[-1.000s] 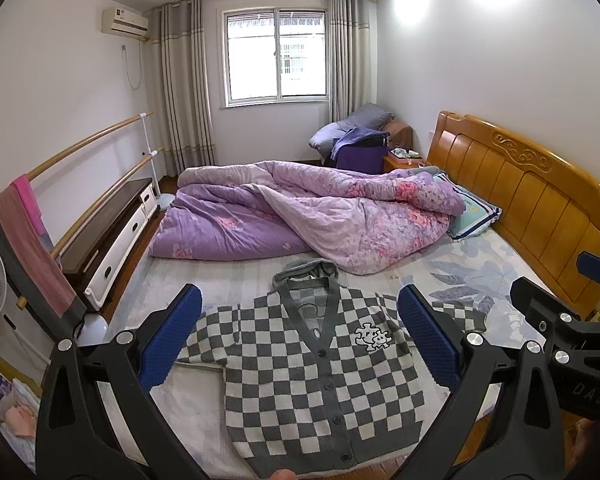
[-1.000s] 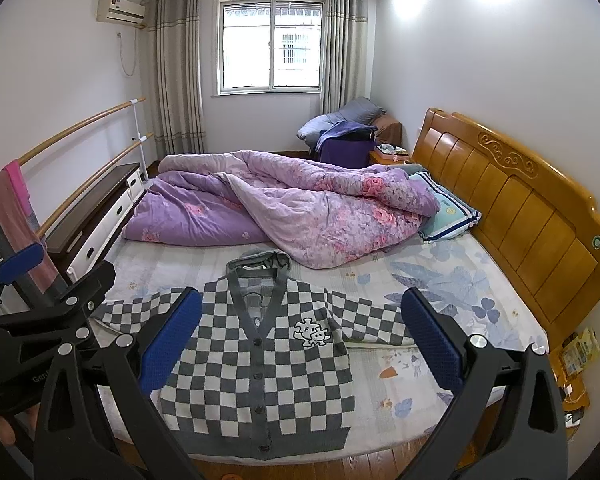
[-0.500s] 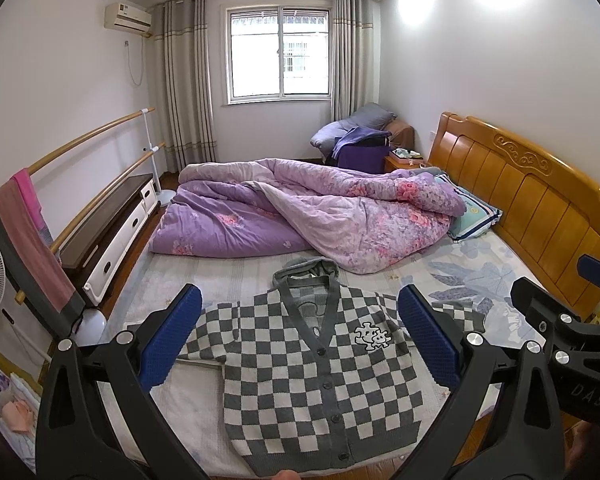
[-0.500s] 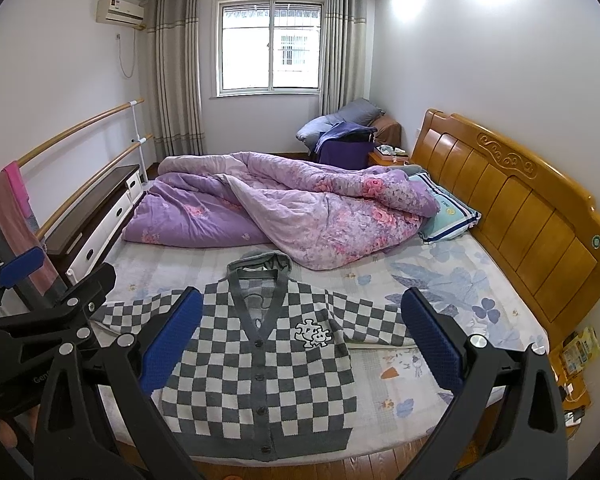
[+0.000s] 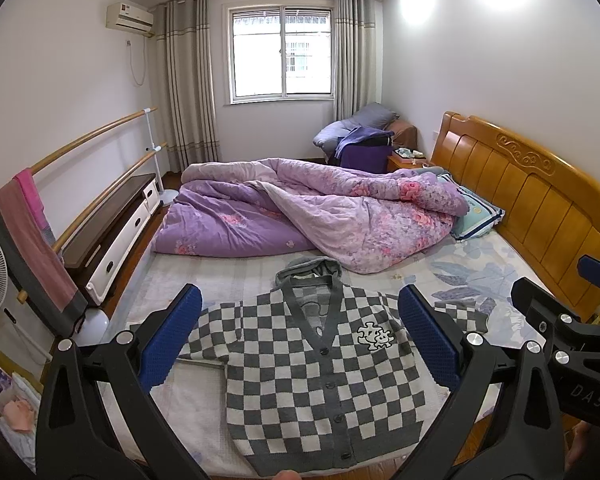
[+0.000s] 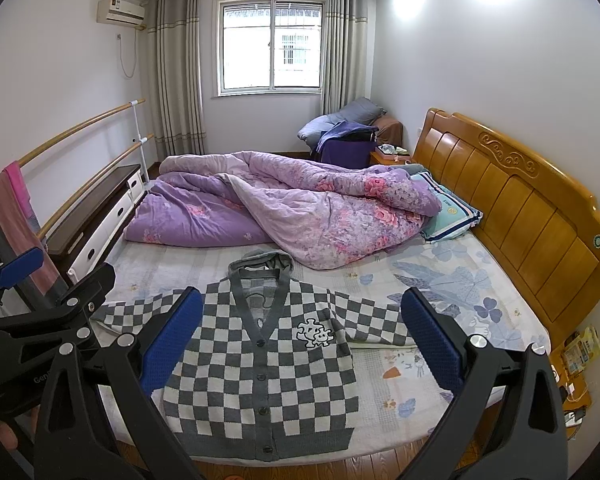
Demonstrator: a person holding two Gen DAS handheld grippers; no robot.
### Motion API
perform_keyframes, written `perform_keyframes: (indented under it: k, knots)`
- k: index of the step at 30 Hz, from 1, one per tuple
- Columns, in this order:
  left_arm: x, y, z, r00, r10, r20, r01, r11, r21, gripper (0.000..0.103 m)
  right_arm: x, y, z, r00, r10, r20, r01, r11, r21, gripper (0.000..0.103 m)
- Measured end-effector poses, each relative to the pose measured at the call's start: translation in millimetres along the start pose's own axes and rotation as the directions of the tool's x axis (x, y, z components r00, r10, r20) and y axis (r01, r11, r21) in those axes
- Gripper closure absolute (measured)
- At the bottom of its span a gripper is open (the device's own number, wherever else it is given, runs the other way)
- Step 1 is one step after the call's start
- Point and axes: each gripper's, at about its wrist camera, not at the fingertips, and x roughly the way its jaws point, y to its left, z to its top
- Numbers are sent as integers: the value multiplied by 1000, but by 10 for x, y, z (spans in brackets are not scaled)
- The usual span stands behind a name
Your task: Fold large clothes
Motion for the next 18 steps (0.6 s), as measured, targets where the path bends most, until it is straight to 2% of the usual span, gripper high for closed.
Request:
perform_keyframes:
  k: [18]
  knots:
    - [-6,22,14,1000,-3,-3,3,1000,0,5,11,8,7,1000,3,-2,-3,1000,2,7]
